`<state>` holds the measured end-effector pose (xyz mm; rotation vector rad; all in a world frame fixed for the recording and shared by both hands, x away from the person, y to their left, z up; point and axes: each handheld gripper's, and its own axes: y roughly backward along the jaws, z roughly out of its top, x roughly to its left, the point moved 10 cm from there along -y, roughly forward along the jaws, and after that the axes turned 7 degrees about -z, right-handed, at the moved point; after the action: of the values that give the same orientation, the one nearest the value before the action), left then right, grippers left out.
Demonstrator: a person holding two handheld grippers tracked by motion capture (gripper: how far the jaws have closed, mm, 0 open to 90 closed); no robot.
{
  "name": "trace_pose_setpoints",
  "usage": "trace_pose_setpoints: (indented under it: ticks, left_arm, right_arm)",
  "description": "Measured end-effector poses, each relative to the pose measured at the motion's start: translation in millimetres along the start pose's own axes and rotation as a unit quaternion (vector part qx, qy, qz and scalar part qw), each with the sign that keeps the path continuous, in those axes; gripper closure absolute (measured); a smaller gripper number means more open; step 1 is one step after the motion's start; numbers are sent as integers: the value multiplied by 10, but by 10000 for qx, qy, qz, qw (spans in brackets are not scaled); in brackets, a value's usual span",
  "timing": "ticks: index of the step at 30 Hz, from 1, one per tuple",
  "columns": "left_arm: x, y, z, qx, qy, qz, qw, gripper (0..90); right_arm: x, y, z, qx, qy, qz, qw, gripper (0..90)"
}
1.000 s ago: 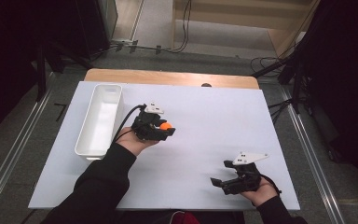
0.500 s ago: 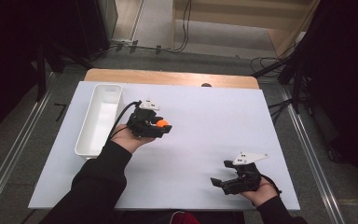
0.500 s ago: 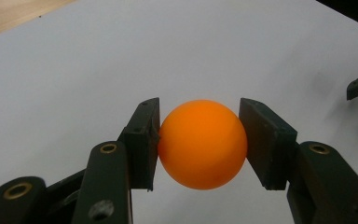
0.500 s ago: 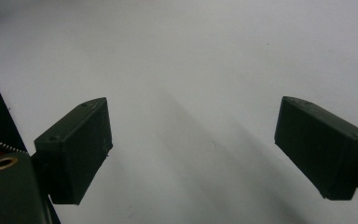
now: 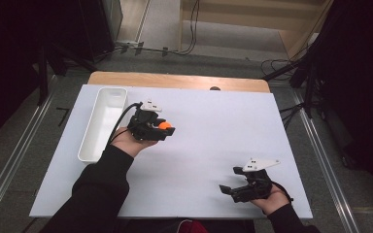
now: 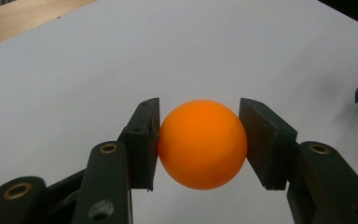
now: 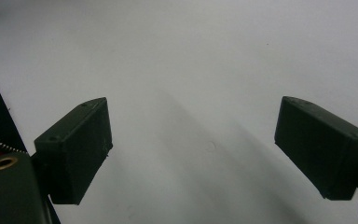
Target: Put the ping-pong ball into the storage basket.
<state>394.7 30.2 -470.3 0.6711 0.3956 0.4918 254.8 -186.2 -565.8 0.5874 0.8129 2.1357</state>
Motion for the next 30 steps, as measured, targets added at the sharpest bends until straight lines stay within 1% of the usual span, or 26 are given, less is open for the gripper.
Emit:
trace_pose_setpoints:
  ticks: [4, 5, 13, 17, 19, 20, 24, 28, 30]
  left_arm:
    - [41, 39, 4, -10, 11, 48, 10000, 500]
    - [61, 58, 7, -42, 43, 60, 10000, 499]
    - [147, 136, -7, 11, 94, 133, 9999, 500]
    - [169, 168, -3, 9, 119, 123, 9999, 500]
    - [185, 182, 2, -31, 185, 132, 9997, 500]
    - [213, 204, -4, -16, 191, 137, 9997, 500]
    - [245, 229, -10, -20, 233, 166, 9996, 499]
    - [310, 267, -23, 12, 225, 285, 9993, 499]
    - [329, 277, -27, 0, 254, 298, 9992, 500]
  right_arm:
    - [2, 0, -1, 3, -8, 14, 10000, 98]
    - [1, 0, -1, 4, -1, 15, 10000, 98]
    - [3, -5, -1, 3, -6, 11, 10000, 98]
    - [5, -5, -1, 5, -4, 17, 10000, 97]
    - [4, -4, -1, 4, 1, 18, 10000, 98]
    - [2, -4, -2, 5, -2, 2, 10000, 98]
    - [0, 0, 0, 9, -15, -3, 10000, 98]
    - [-6, 2, 0, 4, 5, -3, 10000, 97]
    - [1, 3, -1, 18, -12, 6, 10000, 98]
